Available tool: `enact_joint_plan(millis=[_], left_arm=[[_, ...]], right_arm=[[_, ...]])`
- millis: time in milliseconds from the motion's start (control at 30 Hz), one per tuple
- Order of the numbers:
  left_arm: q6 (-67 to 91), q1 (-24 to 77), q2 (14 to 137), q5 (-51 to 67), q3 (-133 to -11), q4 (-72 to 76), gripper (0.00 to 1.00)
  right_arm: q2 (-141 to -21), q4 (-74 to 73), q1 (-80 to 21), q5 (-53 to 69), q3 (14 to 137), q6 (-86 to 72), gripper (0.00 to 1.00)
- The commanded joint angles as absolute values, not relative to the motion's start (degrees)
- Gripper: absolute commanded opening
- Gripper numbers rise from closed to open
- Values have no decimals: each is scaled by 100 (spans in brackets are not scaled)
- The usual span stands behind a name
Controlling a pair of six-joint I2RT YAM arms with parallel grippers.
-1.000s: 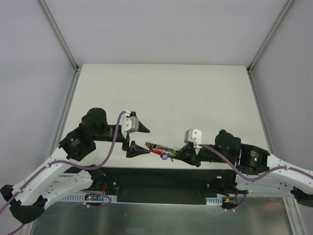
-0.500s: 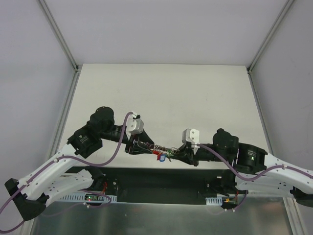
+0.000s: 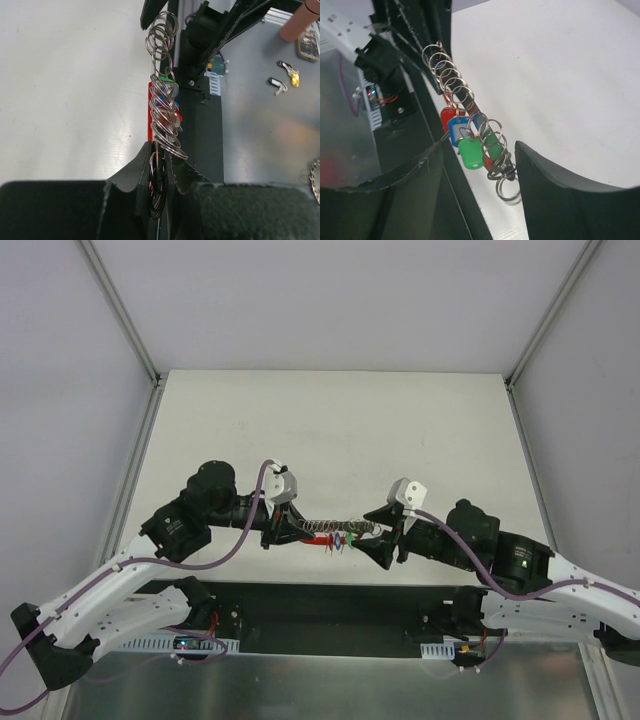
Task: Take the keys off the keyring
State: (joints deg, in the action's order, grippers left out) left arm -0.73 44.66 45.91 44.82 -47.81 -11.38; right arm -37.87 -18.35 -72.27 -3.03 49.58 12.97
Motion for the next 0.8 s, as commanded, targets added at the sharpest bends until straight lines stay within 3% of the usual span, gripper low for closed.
enact_joint_plan(millis=[0,167,300,500,767], left_arm=[[448,4474,4439,3115,-4755,-817,0],[492,4474,4237,2409,-4702,-809,0],[562,4474,4052,2084,-4553,-765,0],[615,4474,3929,2004,-4474,-729,0],[650,4482,3894,1960,-4474,-721,0]], right_arm=[[-3857,-1398,-7225,-1248,5221,1107,62],[-4367,-1047,-7365,-1353,5440,1449,56],[-4526,310,-7970,-1862,5099,2588,45],[-4825,1405,-8279,-1977,4720,3708,46],[-5370,1178,-8552,-2329,5115,4306,45]])
